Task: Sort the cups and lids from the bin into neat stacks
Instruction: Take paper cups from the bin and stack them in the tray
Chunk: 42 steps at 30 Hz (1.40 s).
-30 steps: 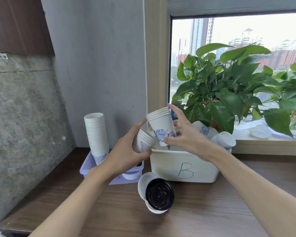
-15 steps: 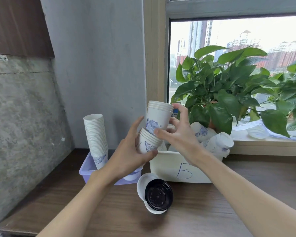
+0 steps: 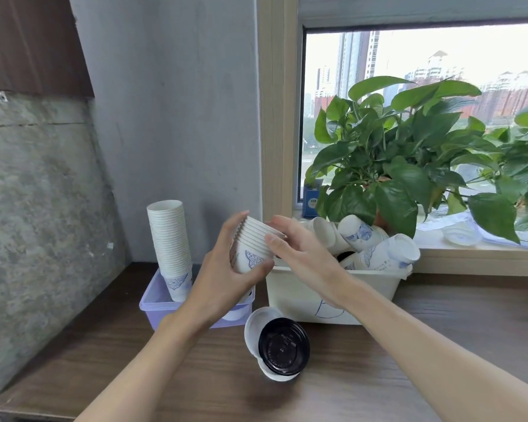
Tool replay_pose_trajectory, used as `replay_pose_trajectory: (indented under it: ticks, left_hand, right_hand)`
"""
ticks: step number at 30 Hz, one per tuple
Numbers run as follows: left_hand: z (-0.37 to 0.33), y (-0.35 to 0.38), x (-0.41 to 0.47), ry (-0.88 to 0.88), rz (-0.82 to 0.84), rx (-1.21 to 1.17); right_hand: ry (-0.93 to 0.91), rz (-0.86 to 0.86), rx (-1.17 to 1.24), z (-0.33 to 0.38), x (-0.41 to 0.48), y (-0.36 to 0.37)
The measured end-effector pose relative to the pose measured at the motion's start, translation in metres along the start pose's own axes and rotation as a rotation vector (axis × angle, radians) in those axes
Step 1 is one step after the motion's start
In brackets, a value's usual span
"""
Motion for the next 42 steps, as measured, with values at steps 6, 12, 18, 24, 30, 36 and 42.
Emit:
replay_pose_trajectory:
  ticks: [6, 12, 18, 24, 30, 36, 42]
  left_hand:
    - [0.016, 0.000, 0.005, -0.014, -0.049, 0.060]
    - [0.029, 0.003, 0.012, -0.040, -0.058, 0.073]
    - [0.032, 0.010, 0.015, -0.037, -0.040, 0.082]
    - [0.030, 0.012, 0.014, -0.034, -0.029, 0.102]
    - [0.029, 0.012, 0.012, -0.034, -0.030, 0.118]
    - [0.023, 0.009, 0.009, -0.030, -0.016, 0.129]
    - [0.013, 0.008, 0.003, -0.013, 0.017, 0.154]
  right_hand:
    - [-0.006, -0.140, -0.222, -0.018, 0.015, -0.026]
    - [0.178, -0.284, -0.599, -0.052, 0.040, -0.071]
    - [0.256, -0.319, -0.736, -0.066, 0.049, -0.069]
    - [0.167, -0.381, -0.719, -0.056, 0.045, -0.068]
    - [0.012, -0.499, -0.579, -0.034, 0.032, -0.074]
    - [-0.176, -0.548, -0.380, 0.001, 0.022, -0.076]
    - [-0.313, -0.487, -0.213, 0.038, 0.015, -0.066]
Point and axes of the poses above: each hand's wrist, its own x-axis towards the middle knuckle, its own y-axis out of the palm, z = x × y, the point moved 4 cm from there along x, towards the middle knuckle, and after that the axes turned 4 degrees about -y, right-handed, at the moved point
